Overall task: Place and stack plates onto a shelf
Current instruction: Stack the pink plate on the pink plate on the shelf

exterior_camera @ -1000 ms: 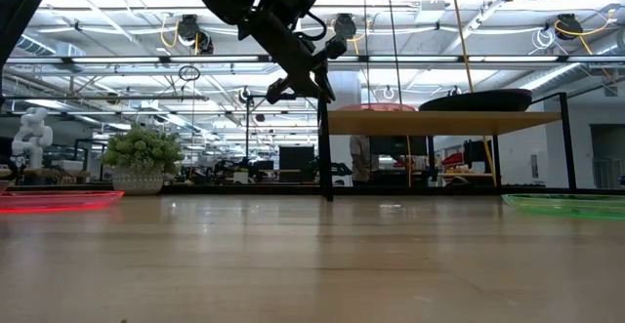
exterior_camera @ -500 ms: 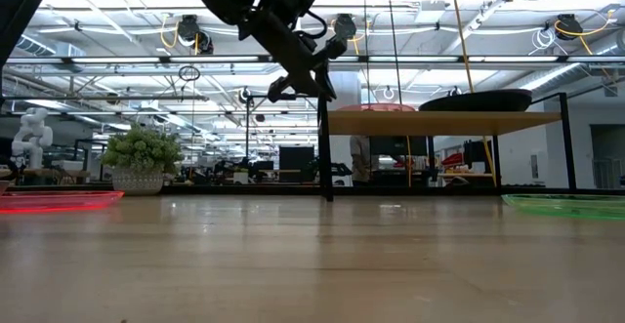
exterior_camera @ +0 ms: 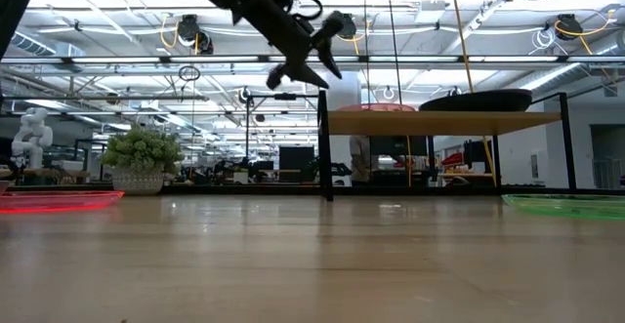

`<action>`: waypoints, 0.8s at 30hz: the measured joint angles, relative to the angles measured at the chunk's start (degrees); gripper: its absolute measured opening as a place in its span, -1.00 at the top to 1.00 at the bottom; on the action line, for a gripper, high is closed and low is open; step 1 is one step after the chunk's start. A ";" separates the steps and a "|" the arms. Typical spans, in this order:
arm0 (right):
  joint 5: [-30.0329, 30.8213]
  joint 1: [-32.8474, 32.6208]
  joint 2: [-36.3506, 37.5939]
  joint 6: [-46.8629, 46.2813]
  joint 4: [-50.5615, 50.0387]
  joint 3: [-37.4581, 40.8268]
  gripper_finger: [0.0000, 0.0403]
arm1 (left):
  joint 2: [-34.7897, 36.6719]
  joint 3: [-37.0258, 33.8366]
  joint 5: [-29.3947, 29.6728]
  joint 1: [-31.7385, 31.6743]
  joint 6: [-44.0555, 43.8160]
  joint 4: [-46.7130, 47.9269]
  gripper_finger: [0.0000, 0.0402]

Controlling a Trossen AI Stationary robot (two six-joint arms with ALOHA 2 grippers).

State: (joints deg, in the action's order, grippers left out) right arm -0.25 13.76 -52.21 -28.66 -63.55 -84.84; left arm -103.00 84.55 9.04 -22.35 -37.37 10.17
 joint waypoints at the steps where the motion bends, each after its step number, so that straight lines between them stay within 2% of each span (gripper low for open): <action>1: -0.02 0.02 0.00 -0.19 -0.03 0.00 1.00 | 0.74 -0.02 0.04 0.06 0.35 1.39 0.23; 7: 0.02 0.00 0.29 0.21 -0.05 1.43 1.00 | 7.02 0.07 -0.19 1.45 3.46 9.96 0.23; 16: -6.44 -0.04 0.63 -3.46 9.99 9.23 1.00 | 15.49 0.04 -1.18 7.44 7.77 36.86 0.23; 18: -8.84 -0.04 0.57 -4.77 12.63 11.40 1.00 | 16.34 -0.08 -2.84 8.98 9.04 41.53 0.25; 24: -16.26 -0.18 0.72 -11.80 16.95 17.62 1.00 | 17.54 0.02 -12.66 12.05 16.48 49.00 0.38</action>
State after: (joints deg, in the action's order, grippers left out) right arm -16.51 13.58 -51.48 -40.46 -46.60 -67.22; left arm -85.46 84.57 -3.62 -10.30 -20.90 59.16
